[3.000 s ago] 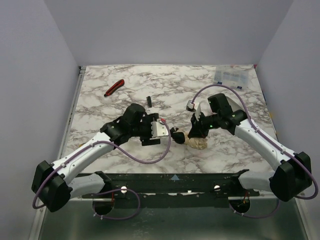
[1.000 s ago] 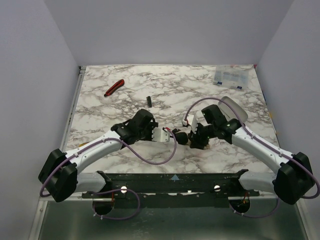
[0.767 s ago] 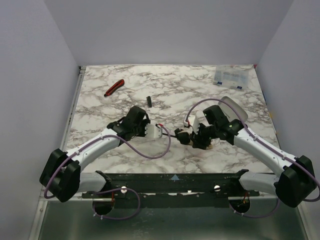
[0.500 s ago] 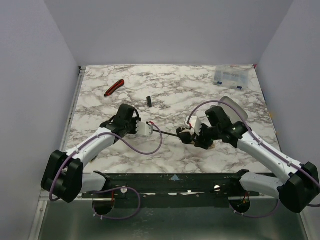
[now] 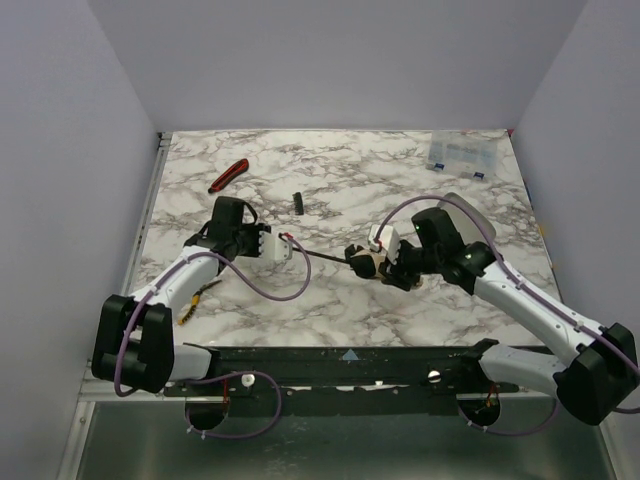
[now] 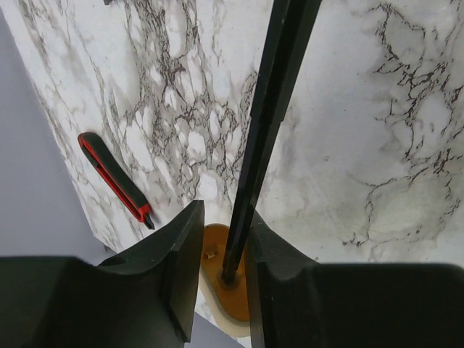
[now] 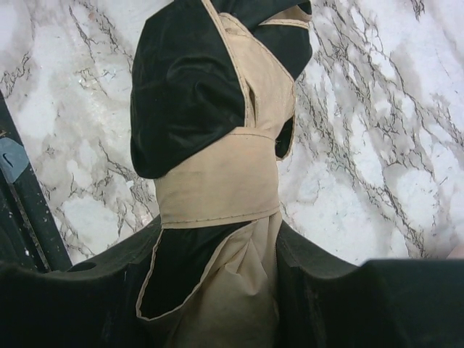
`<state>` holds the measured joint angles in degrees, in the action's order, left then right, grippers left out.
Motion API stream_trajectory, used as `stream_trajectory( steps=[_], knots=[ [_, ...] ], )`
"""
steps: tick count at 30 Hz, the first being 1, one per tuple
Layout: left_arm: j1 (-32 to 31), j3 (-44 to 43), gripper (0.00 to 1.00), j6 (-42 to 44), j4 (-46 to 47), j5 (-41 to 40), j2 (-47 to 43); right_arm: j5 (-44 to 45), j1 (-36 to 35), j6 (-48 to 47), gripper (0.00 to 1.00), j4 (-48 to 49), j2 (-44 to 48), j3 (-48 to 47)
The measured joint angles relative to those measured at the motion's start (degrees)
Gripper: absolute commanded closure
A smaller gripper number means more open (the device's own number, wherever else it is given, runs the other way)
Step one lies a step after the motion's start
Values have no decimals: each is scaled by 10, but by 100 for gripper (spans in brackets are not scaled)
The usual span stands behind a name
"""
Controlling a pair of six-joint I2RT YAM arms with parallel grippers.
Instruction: Open the umbrella
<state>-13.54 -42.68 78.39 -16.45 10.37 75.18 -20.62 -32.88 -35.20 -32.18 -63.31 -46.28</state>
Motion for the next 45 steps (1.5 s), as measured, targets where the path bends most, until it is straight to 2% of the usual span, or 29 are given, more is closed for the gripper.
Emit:
stream_trajectory(
  steps=[2, 3, 8, 12, 15, 21, 24, 28, 33, 36, 40, 45],
  knots=[
    [1, -5, 71, 1, -3, 0, 2, -4, 2, 2, 100, 0, -8, -5],
    [1, -7, 67, 1, -5, -1, 3, -7, 4, 3, 100, -1, -13, -8],
    [0, -29, 37, -24, -44, -20, 5, -32, 8, 17, 100, -10, -51, -28],
    [-9, -63, 26, -73, -97, -22, -10, -61, 15, 47, 100, -22, -78, -44],
    [-16, -82, 22, -114, -129, -8, -49, -87, 18, 72, 100, -40, -97, -50],
    [-21, -132, 23, -229, -146, 95, -154, -162, 33, 136, 100, -65, -143, -51],
    [-37, -130, 30, -289, -134, 163, -216, -220, 53, 177, 100, -63, -157, -56],
    [-64, -127, 37, -336, -130, 237, -246, -300, 76, 233, 100, -38, -179, -65],
    [-106, -103, 45, -371, -124, 293, -232, -390, 86, 325, 100, 15, -207, -64],
    [-157, -107, 49, -379, -131, 303, -208, -439, 94, 372, 100, 46, -225, -61],
    [-242, -134, 54, -360, -153, 304, -177, -506, 113, 413, 100, 69, -265, -61],
    [-307, -166, 57, -318, -166, 279, -127, -549, 121, 436, 100, 73, -299, -59]
  ],
)
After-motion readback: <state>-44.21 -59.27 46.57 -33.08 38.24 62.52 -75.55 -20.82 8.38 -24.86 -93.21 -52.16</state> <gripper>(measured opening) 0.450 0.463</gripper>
